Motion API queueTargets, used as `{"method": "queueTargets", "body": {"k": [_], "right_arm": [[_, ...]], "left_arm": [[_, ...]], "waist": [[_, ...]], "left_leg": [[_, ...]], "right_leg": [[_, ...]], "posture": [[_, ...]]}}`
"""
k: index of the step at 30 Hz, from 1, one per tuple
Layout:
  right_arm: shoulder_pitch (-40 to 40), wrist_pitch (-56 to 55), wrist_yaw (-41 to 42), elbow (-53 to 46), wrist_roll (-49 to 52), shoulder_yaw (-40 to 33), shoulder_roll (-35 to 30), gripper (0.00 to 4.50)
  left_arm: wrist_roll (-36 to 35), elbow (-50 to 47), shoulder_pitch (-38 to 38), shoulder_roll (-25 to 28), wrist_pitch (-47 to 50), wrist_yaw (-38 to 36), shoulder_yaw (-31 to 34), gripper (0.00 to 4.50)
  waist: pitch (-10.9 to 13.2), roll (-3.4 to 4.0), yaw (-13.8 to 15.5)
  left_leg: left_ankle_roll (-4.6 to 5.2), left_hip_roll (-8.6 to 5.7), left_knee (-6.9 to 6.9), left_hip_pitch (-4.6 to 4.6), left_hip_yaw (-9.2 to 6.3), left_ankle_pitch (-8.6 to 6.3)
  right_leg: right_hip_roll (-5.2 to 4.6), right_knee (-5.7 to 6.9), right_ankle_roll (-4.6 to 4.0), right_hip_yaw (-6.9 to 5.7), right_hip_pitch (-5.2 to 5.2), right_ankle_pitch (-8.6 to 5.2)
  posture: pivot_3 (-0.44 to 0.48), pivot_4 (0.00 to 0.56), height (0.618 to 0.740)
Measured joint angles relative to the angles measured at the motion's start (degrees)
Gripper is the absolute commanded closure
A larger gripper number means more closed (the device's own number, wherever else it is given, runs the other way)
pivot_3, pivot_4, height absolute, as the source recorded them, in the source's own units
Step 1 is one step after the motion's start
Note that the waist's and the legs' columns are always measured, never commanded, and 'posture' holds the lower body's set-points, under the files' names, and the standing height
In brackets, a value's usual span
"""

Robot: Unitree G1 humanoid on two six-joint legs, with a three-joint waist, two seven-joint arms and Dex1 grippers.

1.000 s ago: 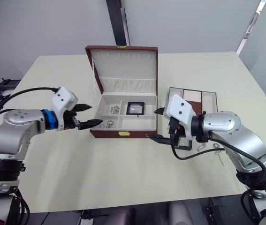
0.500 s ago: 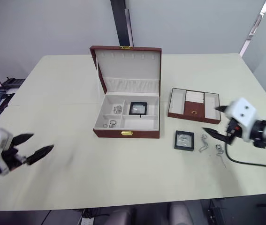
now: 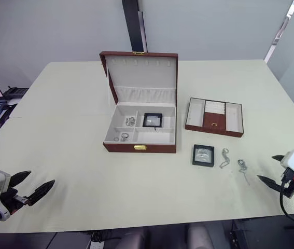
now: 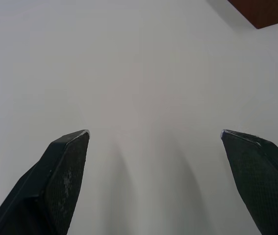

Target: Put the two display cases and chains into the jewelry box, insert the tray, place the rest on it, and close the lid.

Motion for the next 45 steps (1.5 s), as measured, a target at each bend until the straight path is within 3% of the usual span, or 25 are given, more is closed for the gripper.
{"method": "queueTargets", "body": {"k": [11,21,33,36,39,45], "right_arm": [[-0.74,1.27,1.91,0.02,0.49,-0.79,-0.05,0.0],[-0.8,-1.4,4.06,1.46,-0.27,-0.67,-0.57,0.0],[-14.71,5.94,6.26,-12.67,4.07,10.88,-2.63,0.0],[-18.28,7.79,7.63,-16.37,5.17,16.29,-2.56,0.62],[-20.97,8.84,8.18,-16.91,5.34,20.69,-2.41,1.65],[-26.74,9.08,6.59,-14.41,0.63,29.68,-0.53,1.65]], "left_arm": [[-2.58,0.0,1.53,0.63,0.16,-0.81,0.02,0.05],[-7.06,-7.59,2.8,5.21,0.53,-8.8,-0.81,0.05],[-11.05,-18.3,-6.27,9.03,-1.44,-19.52,-15.0,0.05],[-11.62,-19.09,-9.73,9.14,-1.54,-20.6,-18.85,0.0],[-12.02,-19.37,-12.28,9.11,-1.03,-20.44,-21.87,0.0],[-13.45,-20.18,-14.9,9.08,0.81,-19.2,-24.12,0.0]], "waist": [[0.0,0.0,-0.31],[-0.01,0.03,-0.33],[-0.02,0.14,-0.47],[-0.02,0.14,-0.46],[-0.01,0.13,-0.42],[-0.01,0.13,-0.49]], "left_leg": [[0.0,0.0,0.0,-0.01,-0.02,0.0],[0.0,0.02,0.0,-0.01,0.01,0.0],[-0.01,0.02,0.01,-0.02,0.0,0.0],[-0.01,0.0,0.03,-0.02,-0.02,0.0],[-0.01,0.0,0.03,-0.04,-0.04,0.0],[-0.02,0.01,0.03,-0.03,-0.05,0.01]], "right_leg": [[0.02,0.0,0.0,-0.02,0.01,0.0],[0.01,-0.01,0.0,0.01,0.01,0.0],[0.1,-0.01,-0.01,0.0,0.01,0.0],[0.1,-0.01,-0.01,-0.01,0.02,0.0],[0.1,-0.02,-0.01,-0.03,0.01,0.0],[0.11,0.01,-0.01,-0.03,-0.01,0.0]], "posture": [[0.0,0.15,0.74],[0.0,0.15,0.74],[0.0,0.15,0.74],[0.0,0.15,0.74],[0.0,0.15,0.74],[0.0,0.15,0.74]]}}
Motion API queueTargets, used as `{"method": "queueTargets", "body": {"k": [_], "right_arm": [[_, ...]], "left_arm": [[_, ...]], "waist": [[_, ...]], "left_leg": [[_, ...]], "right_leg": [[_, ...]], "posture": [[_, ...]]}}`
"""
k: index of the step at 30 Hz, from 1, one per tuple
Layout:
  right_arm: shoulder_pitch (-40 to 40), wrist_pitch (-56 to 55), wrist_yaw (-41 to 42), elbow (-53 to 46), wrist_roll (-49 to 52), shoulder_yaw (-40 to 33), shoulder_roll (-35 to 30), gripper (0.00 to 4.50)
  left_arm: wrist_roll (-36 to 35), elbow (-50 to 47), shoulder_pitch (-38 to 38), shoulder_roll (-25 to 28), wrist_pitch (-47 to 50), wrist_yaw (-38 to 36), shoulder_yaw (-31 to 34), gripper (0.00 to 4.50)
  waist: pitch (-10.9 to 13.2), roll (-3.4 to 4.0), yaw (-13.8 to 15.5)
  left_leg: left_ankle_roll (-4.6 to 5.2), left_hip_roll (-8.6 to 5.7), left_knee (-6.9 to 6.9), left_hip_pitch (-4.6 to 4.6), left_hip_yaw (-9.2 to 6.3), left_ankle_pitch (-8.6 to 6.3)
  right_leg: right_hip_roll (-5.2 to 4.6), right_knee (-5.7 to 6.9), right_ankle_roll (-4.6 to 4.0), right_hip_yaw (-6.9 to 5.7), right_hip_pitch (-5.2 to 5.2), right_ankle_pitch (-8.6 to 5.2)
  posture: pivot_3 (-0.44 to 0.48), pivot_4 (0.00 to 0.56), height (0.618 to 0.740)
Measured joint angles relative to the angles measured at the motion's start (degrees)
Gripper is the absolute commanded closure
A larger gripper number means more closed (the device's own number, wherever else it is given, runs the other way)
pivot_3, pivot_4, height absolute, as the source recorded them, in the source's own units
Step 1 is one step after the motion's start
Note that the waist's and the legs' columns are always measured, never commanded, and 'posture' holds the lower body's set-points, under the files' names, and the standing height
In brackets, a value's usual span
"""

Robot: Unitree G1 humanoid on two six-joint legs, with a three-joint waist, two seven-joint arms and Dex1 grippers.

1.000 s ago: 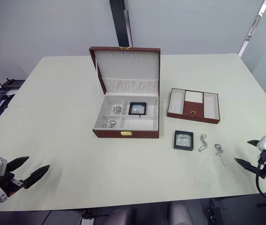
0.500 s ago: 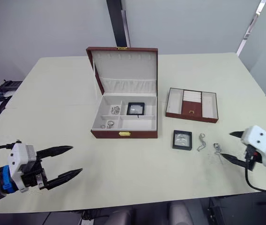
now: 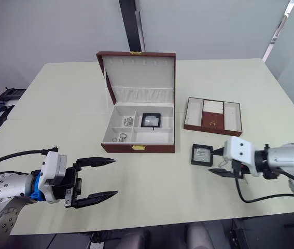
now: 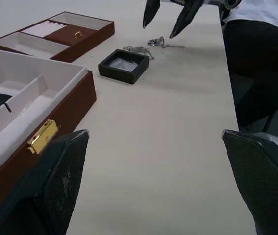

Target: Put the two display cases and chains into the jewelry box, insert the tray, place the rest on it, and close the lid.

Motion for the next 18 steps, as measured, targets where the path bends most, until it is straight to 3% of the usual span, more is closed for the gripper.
{"method": "queueTargets", "body": {"k": [13,18], "right_arm": [[-7.63,-3.42,-0.06,11.18,-8.79,11.29,5.76,1.65],[-8.63,-5.46,0.05,13.47,-10.98,12.59,7.22,2.77]], "left_arm": [[-0.02,-0.69,-4.52,0.0,1.38,2.43,-3.11,0.0],[-0.21,-0.94,-4.73,0.0,2.33,3.04,-3.12,0.0]], "waist": [[0.0,0.0,0.02],[0.01,0.0,0.01]], "left_leg": [[-0.08,-0.02,0.01,-0.02,-0.01,0.04],[-0.07,-0.02,0.01,-0.02,-0.02,0.04]], "right_leg": [[-0.01,0.0,0.0,0.01,-0.03,0.0],[-0.01,0.0,0.0,0.01,-0.04,0.0]], "posture": [[0.0,0.15,0.74],[0.0,0.15,0.74]]}}
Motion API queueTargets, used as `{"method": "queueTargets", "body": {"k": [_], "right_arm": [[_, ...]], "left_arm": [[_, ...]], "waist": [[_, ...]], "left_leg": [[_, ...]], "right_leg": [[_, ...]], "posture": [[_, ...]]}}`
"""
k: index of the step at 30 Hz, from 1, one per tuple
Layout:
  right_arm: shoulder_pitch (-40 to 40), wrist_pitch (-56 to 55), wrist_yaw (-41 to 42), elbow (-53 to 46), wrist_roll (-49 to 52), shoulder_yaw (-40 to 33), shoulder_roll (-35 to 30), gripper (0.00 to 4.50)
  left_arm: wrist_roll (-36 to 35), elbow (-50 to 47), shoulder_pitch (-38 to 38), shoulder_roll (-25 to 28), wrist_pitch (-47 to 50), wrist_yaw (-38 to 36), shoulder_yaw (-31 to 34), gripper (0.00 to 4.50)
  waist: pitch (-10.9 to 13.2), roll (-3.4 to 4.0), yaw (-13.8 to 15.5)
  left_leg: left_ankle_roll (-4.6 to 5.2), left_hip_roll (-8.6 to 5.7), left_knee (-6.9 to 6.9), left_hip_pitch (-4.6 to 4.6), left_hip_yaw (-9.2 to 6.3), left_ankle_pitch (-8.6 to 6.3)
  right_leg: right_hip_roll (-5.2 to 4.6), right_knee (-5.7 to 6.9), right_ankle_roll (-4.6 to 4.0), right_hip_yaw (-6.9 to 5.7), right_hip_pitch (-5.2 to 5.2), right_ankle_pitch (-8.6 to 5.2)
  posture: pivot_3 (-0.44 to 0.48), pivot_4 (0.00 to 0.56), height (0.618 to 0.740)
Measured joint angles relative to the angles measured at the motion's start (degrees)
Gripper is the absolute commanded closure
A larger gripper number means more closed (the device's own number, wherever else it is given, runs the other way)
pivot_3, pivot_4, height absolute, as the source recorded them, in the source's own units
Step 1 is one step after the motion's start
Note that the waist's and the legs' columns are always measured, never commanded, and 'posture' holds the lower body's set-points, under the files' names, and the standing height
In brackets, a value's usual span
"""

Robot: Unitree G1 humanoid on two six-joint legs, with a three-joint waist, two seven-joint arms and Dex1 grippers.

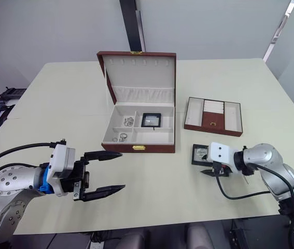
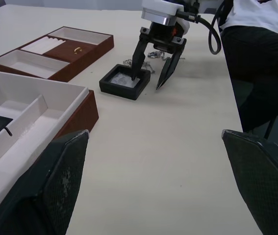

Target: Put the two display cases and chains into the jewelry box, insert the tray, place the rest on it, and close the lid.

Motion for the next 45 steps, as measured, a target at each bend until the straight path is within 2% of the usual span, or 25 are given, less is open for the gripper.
{"method": "queueTargets", "body": {"k": [5,7,11,15,20,24,28,37,45], "right_arm": [[-0.87,-0.58,0.22,0.52,-0.99,-0.02,0.36,4.15],[-0.92,-0.5,0.57,0.4,-0.88,-0.11,0.38,4.48],[-1.11,2.96,3.07,-1.21,1.66,-0.61,-0.27,4.48],[-4.48,8.35,7.13,-5.46,5.43,-1.92,-3.64,4.48],[-14.9,17.81,10.35,-7.57,10.1,-1.7,-3.24,4.48],[-25.06,22.33,10.35,-4.64,10.01,2.48,2.68,4.48],[-32.4,22.56,9.77,3.05,7.38,9.18,11.36,4.48],[-38.73,15.45,8.47,18.77,1.78,13.47,22.34,4.48],[-41.83,10.76,8.95,28.69,-1.67,14.04,27.18,4.48]], "left_arm": [[-0.04,-0.12,-1.07,0.0,0.37,0.75,0.0,0.0],[-0.04,-0.13,-1.13,0.0,0.61,0.78,0.0,0.0],[-0.23,-0.2,-1.04,0.21,1.69,0.92,0.14,0.0],[-0.83,-0.37,0.5,1.16,2.73,1.99,2.76,0.0],[-2.78,-1.68,3.92,1.7,6.2,4.69,8.58,0.0],[-3.86,-2.07,4.51,2.76,8.55,6.26,11.78,0.0],[-4.26,-1.46,3.96,3.74,9.87,7.03,13.24,0.0],[-4.11,-0.06,4.89,4.67,10.39,6.87,15.23,0.0],[-3.26,-0.04,4.94,4.67,10.0,6.91,15.26,0.0]], "waist": [[0.0,0.0,0.0],[0.0,0.0,0.01],[0.01,0.01,0.0],[0.02,0.04,-0.12],[0.05,0.06,-0.25],[0.05,0.06,-0.17],[0.06,0.05,-0.18],[0.07,0.06,-0.25],[0.08,0.08,-0.32]], "left_leg": [[-0.01,0.0,0.0,0.0,-0.01,0.01],[-0.01,0.0,0.0,0.0,0.0,0.01],[-0.01,0.0,0.0,0.0,-0.01,0.0],[0.02,0.02,0.0,-0.01,-0.04,-0.01],[0.06,0.05,-0.01,0.0,-0.07,-0.03],[0.04,0.04,-0.02,-0.01,-0.07,-0.02],[-0.11,0.03,-0.01,-0.07,-0.1,0.06],[-0.17,0.0,-0.04,-0.09,-0.17,0.09],[-0.18,0.01,-0.05,-0.1,-0.18,0.09]], "right_leg": [[0.0,0.0,0.0,0.0,0.0,0.0],[0.0,0.0,0.0,0.0,0.0,0.0],[0.0,0.01,0.0,0.0,0.0,0.0],[0.0,0.0,0.0,0.0,-0.02,0.0],[0.02,0.01,0.0,-0.01,-0.04,0.0],[0.02,-0.01,-0.01,-0.04,-0.05,0.0],[0.0,0.0,-0.02,-0.03,-0.12,0.01],[-0.07,0.06,-0.04,0.05,-0.27,0.03],[-0.05,0.09,-0.06,0.1,-0.35,0.04]], "posture": [[0.0,0.15,0.74],[0.0,0.15,0.74],[0.0,0.15,0.74],[0.0,0.15,0.74],[0.0,0.15,0.74],[0.0,0.15,0.74],[0.0,0.15,0.74],[0.0,0.15,0.74],[0.0,0.15,0.74]]}}
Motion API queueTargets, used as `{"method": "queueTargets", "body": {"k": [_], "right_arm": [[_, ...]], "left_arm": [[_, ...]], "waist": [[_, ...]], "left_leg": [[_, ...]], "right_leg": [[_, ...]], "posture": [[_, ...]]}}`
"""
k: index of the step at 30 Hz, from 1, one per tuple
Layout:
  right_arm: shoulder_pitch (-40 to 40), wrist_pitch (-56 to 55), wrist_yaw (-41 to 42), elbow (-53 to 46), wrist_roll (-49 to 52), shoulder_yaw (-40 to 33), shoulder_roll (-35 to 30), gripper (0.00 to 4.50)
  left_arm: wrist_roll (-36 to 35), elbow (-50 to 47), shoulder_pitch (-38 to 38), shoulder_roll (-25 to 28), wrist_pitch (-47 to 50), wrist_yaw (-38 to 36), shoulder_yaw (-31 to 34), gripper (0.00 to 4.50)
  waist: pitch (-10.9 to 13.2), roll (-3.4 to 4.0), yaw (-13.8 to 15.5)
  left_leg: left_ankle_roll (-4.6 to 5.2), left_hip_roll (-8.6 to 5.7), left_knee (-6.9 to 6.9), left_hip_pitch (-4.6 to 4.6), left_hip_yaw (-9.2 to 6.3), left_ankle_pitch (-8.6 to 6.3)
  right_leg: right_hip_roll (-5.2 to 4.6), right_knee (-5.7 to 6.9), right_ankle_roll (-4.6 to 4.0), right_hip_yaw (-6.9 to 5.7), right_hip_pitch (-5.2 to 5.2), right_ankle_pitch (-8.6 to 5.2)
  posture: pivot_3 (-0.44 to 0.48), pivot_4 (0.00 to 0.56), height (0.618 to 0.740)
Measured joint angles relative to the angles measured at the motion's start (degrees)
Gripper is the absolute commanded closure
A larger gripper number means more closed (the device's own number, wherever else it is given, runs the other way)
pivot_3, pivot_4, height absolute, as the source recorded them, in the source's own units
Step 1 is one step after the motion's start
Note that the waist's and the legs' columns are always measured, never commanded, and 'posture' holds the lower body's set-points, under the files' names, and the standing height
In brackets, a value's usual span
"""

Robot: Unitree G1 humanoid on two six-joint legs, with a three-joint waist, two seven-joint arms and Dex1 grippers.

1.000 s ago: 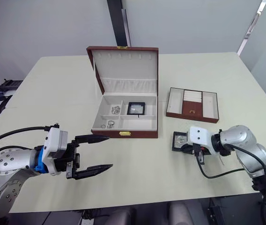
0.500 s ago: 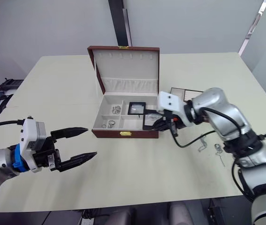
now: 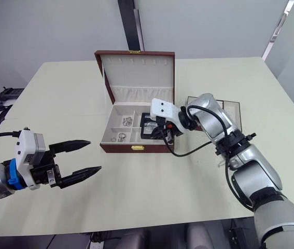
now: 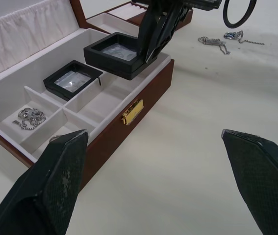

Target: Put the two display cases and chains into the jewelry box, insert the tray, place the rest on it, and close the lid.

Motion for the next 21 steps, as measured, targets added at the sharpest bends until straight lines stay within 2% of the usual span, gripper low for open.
{"method": "queueTargets", "body": {"k": [11,13,21], "right_arm": [[-1.04,-1.86,0.43,6.05,-3.47,0.39,3.28,4.48],[-1.51,-1.72,0.45,7.05,-3.8,0.37,3.92,3.77],[-3.06,-3.22,1.44,8.3,-3.71,-2.28,3.92,1.75]], "left_arm": [[1.36,0.47,-0.73,-0.22,-1.43,0.01,-0.5,0.0],[1.01,0.56,-1.33,-0.57,-1.28,0.1,-0.51,0.0],[0.76,1.82,-1.89,-0.73,-1.22,0.07,-0.5,0.0]], "waist": [[0.01,0.02,-0.03],[0.01,0.02,-0.03],[0.02,0.03,-0.09]], "left_leg": [[-0.01,0.0,-0.01,0.0,0.02,0.0],[-0.01,0.0,-0.01,0.0,0.01,0.0],[-0.01,0.0,-0.01,-0.01,0.01,-0.01]], "right_leg": [[0.0,0.03,-0.01,0.03,-0.05,0.01],[0.0,0.03,-0.01,0.03,-0.06,0.01],[0.01,0.05,-0.01,0.04,-0.08,0.01]], "posture": [[0.0,0.15,0.74],[0.0,0.15,0.74],[0.0,0.15,0.74]]}}
